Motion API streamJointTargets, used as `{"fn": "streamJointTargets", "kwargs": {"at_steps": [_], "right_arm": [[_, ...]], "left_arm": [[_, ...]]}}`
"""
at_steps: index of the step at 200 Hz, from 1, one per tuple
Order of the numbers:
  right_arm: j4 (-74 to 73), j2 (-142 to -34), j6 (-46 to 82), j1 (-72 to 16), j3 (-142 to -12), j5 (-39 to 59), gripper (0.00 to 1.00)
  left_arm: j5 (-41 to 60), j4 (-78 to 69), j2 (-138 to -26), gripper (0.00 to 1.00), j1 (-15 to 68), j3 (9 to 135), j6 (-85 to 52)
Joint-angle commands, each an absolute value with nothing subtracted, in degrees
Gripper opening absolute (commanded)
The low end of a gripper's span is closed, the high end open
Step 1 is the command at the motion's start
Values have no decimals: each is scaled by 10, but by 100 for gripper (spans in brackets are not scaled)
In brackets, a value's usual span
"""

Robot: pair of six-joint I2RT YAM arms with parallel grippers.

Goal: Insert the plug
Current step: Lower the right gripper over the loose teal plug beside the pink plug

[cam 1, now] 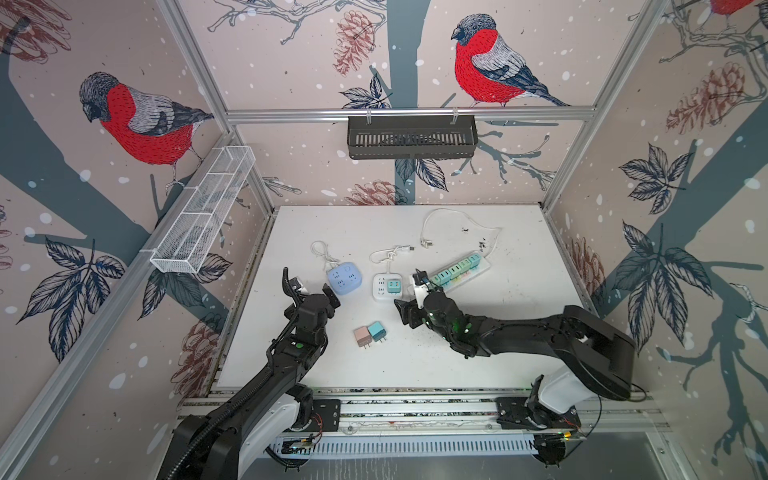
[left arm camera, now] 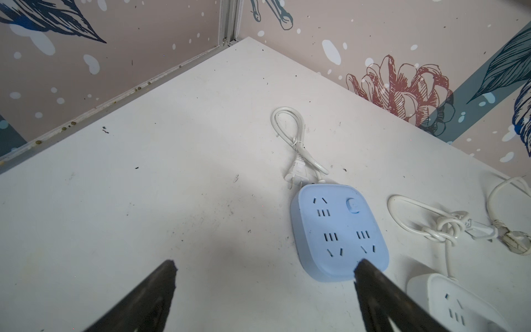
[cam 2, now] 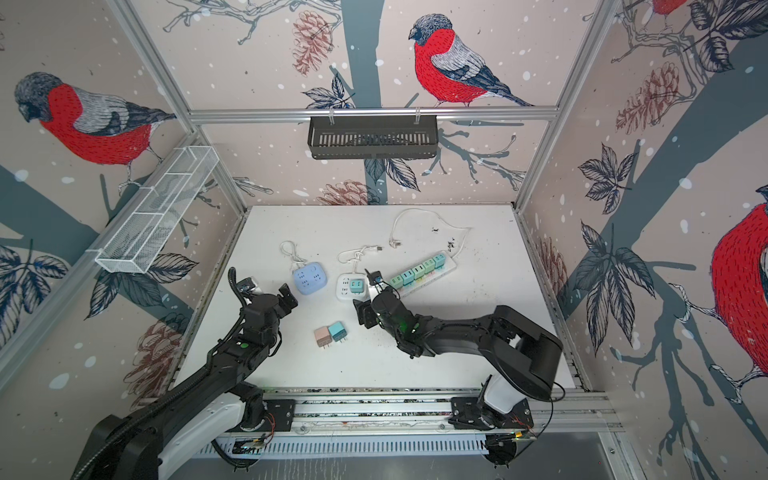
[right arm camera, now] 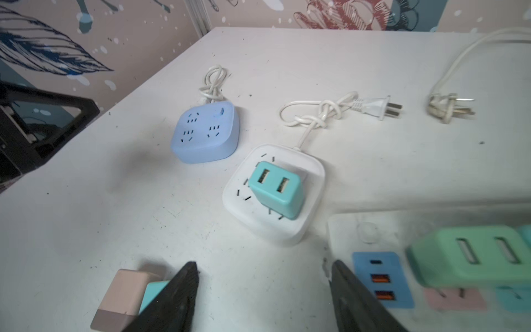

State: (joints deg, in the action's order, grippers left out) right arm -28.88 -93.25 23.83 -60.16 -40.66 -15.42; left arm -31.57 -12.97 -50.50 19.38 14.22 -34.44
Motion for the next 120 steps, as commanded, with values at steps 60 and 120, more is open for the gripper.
{"fn": "streamJointTargets", "kwargs": {"at_steps": [60,120], "right_arm": [[-252,-1003,227,-682,-450,-164,74],[-266,-1049,226,-699,-459,-149,71]], "left_arm": [[-322,-162,-482,96,194,129,-345],[-315,-170,-465,96,194,117,-340]]}}
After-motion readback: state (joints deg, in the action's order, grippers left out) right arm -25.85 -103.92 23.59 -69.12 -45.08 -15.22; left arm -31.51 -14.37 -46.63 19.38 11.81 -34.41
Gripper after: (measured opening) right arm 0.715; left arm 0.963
